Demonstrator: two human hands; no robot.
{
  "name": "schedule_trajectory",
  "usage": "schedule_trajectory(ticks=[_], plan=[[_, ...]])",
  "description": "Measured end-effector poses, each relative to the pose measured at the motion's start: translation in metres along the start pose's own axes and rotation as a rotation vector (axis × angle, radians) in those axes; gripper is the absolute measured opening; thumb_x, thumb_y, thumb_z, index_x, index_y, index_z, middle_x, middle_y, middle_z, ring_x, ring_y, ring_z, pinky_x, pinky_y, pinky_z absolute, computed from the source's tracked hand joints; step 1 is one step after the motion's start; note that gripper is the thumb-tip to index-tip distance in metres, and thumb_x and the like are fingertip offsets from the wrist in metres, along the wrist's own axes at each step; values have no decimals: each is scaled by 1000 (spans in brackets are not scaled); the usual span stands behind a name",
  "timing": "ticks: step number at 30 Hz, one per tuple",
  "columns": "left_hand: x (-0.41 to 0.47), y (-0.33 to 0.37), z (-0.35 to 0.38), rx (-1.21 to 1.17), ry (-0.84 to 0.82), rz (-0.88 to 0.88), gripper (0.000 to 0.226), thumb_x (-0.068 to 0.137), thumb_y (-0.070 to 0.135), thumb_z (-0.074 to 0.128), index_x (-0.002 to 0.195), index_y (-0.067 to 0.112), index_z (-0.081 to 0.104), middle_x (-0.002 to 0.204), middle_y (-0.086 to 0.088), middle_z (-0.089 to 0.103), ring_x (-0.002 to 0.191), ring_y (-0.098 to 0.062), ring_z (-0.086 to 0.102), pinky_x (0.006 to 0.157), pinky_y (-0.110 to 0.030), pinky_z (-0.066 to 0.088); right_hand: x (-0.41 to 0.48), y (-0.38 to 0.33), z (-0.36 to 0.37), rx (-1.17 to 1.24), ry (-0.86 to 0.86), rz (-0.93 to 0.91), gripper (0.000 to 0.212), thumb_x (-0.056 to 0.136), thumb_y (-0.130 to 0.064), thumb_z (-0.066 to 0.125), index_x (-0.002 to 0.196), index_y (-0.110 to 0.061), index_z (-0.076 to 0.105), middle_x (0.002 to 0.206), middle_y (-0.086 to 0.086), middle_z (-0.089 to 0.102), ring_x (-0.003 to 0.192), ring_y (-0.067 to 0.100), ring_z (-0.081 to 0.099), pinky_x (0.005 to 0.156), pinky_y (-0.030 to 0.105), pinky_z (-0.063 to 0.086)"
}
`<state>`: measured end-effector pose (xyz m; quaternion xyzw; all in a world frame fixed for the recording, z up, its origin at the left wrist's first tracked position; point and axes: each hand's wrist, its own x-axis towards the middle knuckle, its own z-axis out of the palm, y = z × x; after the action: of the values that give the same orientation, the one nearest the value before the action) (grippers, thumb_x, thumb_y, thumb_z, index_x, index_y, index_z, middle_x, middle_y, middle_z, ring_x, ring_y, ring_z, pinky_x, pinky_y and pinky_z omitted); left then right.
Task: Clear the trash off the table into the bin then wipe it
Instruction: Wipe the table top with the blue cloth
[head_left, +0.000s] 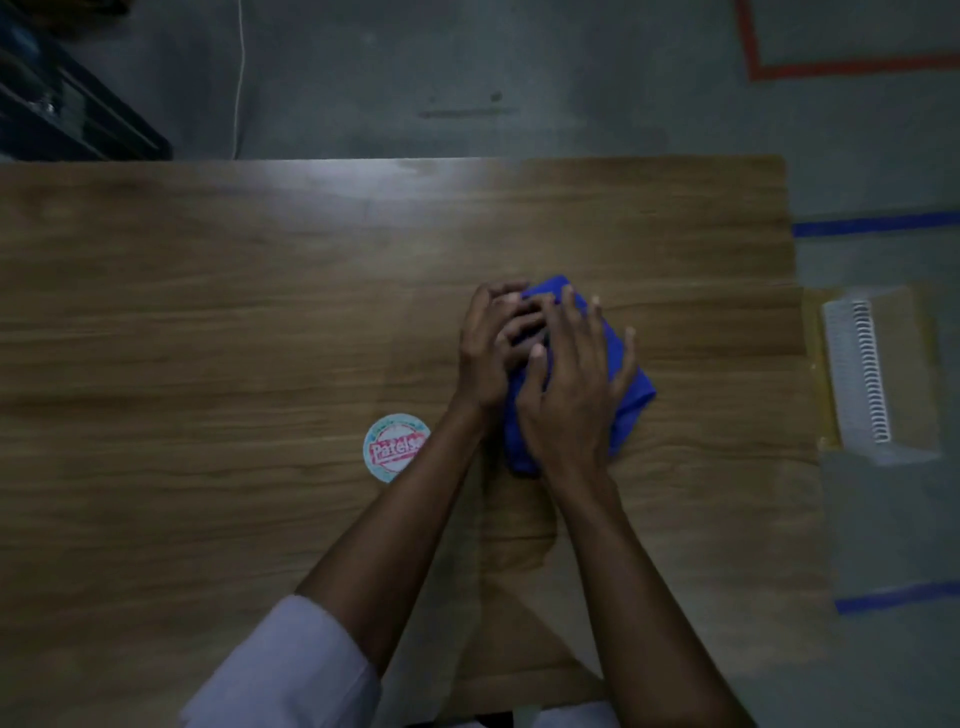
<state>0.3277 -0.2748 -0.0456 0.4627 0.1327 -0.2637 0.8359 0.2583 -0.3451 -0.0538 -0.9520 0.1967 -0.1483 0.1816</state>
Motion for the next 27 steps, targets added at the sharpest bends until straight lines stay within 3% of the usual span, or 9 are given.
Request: schedule_trajectory(ticks=[2, 4, 6, 8, 11, 15, 21, 24, 27], plan=[[11, 9, 11, 49, 114, 21, 20, 79, 13, 64, 99, 11, 65, 96, -11, 73, 94, -25, 69, 79, -31, 59, 4, -2, 1, -34, -103, -36, 60, 91, -25, 47, 150, -16, 50, 162, 0, 40, 152, 26, 32, 122, 58, 10], [10, 15, 8, 359, 202, 303, 12, 85, 10, 63, 94, 15, 69, 94, -8, 75, 92, -24, 71, 85, -42, 60, 6, 2, 2, -102, -285, -64, 66, 93, -42, 38, 158, -29, 34, 169, -8, 23, 158, 26, 15, 119, 67, 4], [9, 14, -11, 830, 185, 596, 13, 90, 12, 62, 99, 14, 71, 102, -5, 75, 99, -22, 70, 91, -45, 56, 1, 17, 6, -214, -425, -80, 69, 95, -62, 29, 161, -43, 16, 171, -14, 6, 159, 27, 0, 118, 69, 1], [11, 7, -38, 1277, 110, 754, 27, 91, 21, 61, 114, 11, 72, 122, -6, 70, 122, -29, 61, 107, -50, 44, -11, 34, 7, -303, -415, -82, 70, 98, -69, 29, 161, -46, 11, 172, -12, 2, 159, 29, -2, 122, 66, 7], [16, 10, -73, 1586, 154, 705, 49, 94, 36, 55, 138, 17, 60, 151, -6, 52, 146, -31, 38, 122, -56, 19, 1, 49, 13, -309, -280, 37, 71, 97, -72, 38, 160, -46, 19, 173, 1, 5, 159, 34, 5, 125, 58, 12], [25, 22, -87, 1732, 236, 535, 57, 98, 48, 44, 152, 28, 44, 167, 1, 27, 156, -25, 13, 124, -56, -4, 74, 54, 37, -237, -188, 144, 68, 96, -72, 41, 158, -45, 30, 171, 11, 15, 156, 39, 15, 127, 51, 13], [31, 18, -87, 1640, 292, 614, 59, 98, 50, 43, 149, 23, 49, 163, -1, 36, 154, -27, 22, 124, -56, 9, 162, 36, 71, -64, -215, -81, 56, 95, -48, 50, 150, -41, 48, 166, 6, 32, 154, 35, 26, 127, 45, 17], [33, 20, -89, 1605, 289, 631, 59, 97, 51, 45, 148, 22, 50, 161, -1, 38, 154, -26, 23, 124, -54, 10, 164, 34, 70, 179, -375, -271, 61, 85, -18, 60, 144, -34, 58, 162, 5, 40, 154, 29, 28, 128, 41, 17], [33, 21, -92, 1540, 271, 648, 56, 98, 46, 43, 146, 18, 52, 159, -1, 41, 153, -25, 25, 124, -53, 12, 153, 41, 60, 369, -522, -371, 67, 75, 3, 61, 134, -26, 67, 156, 4, 48, 151, 21, 32, 127, 27, 12]])
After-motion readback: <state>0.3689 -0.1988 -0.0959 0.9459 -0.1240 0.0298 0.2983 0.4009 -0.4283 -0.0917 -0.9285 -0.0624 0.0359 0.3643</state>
